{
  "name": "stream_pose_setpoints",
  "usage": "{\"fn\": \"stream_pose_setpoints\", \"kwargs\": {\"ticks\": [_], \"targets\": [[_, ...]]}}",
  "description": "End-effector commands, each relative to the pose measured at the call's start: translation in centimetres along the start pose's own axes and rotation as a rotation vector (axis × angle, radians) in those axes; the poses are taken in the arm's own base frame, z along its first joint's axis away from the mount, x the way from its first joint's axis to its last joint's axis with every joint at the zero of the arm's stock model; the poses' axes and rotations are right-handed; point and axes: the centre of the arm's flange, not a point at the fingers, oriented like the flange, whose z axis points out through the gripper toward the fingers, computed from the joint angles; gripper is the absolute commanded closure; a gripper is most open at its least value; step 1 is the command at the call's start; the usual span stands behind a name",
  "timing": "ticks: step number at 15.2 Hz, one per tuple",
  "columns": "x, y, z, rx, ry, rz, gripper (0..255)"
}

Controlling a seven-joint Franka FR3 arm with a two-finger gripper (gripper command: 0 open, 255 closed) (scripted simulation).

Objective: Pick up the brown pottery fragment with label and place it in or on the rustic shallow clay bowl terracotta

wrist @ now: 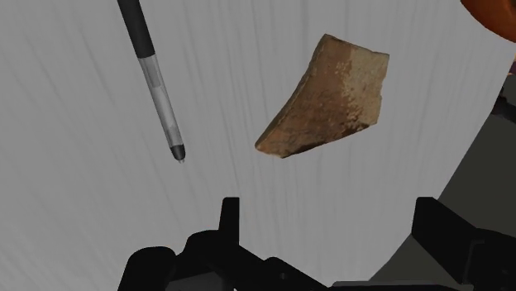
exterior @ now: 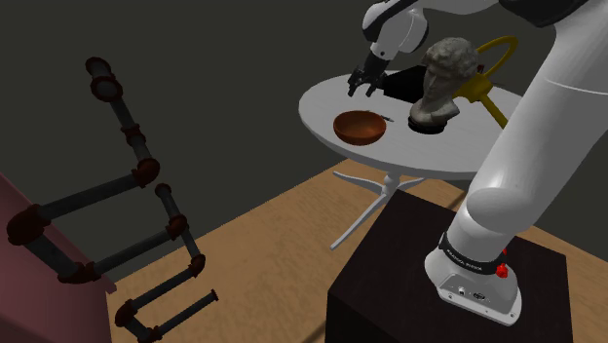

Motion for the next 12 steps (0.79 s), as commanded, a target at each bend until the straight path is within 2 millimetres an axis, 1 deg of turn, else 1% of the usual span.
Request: {"fn": "stream_pose_setpoints", "kwargs": {"ticks": [1,8,9,12], "targets": [[0.07,-0.02,0.92,0.000,0.001,0.000,0],[0.07,-0.02,0.92,0.000,0.001,0.000,0],[0.07,-0.02,0.92,0.000,0.001,0.000,255],[0.07,-0.02,0.92,0.000,0.001,0.000,255]]}}
